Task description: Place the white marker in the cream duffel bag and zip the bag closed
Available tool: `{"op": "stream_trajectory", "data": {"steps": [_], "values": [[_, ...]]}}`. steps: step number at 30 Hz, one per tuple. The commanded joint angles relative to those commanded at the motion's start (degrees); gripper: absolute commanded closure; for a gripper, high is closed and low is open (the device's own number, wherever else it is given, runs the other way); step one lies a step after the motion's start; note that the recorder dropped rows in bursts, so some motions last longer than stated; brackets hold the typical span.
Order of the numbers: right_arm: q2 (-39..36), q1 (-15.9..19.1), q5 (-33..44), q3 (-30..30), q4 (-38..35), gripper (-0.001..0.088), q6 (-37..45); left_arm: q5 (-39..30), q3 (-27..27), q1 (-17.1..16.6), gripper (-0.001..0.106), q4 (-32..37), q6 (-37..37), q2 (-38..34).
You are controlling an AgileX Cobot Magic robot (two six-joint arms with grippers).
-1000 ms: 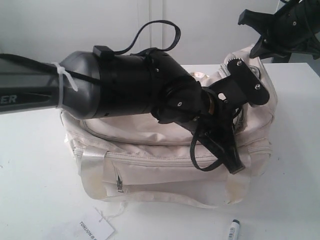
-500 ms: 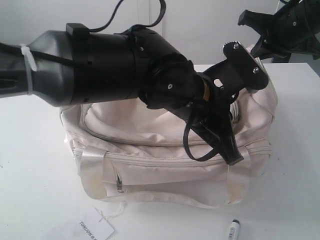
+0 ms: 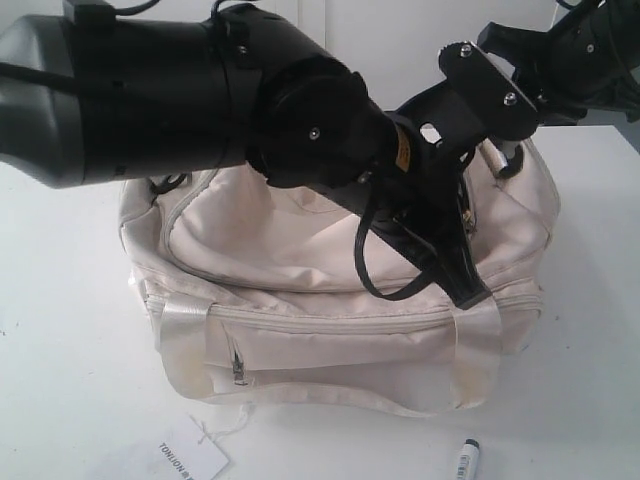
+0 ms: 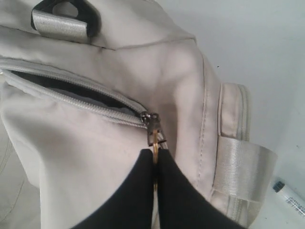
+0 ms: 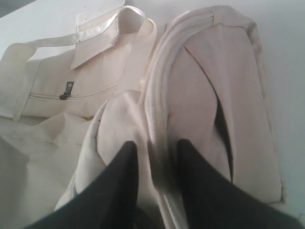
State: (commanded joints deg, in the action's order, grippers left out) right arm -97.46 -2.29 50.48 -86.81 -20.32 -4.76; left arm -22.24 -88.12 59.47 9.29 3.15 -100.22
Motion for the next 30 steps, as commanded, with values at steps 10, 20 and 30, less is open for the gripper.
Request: {"op": "stream_trajectory", "data": {"steps": [10,20,30], "values": [[3.7,0.0,4.0,0.0,-1.1,0.0526,1.5,0.0,0.0,0.0,0.105,0.0,0.0,0.2],[3.5,-0.8,7.8,0.0,-7.3,0.0457,7.5,0.0,0.0,0.0,0.105,0.0,0.0,0.2],[2.5,-4.7,7.9,0.1,-6.6,0.0388,9.7,0.0,0.0,0.0,0.105,0.0,0.0,0.2]]}}
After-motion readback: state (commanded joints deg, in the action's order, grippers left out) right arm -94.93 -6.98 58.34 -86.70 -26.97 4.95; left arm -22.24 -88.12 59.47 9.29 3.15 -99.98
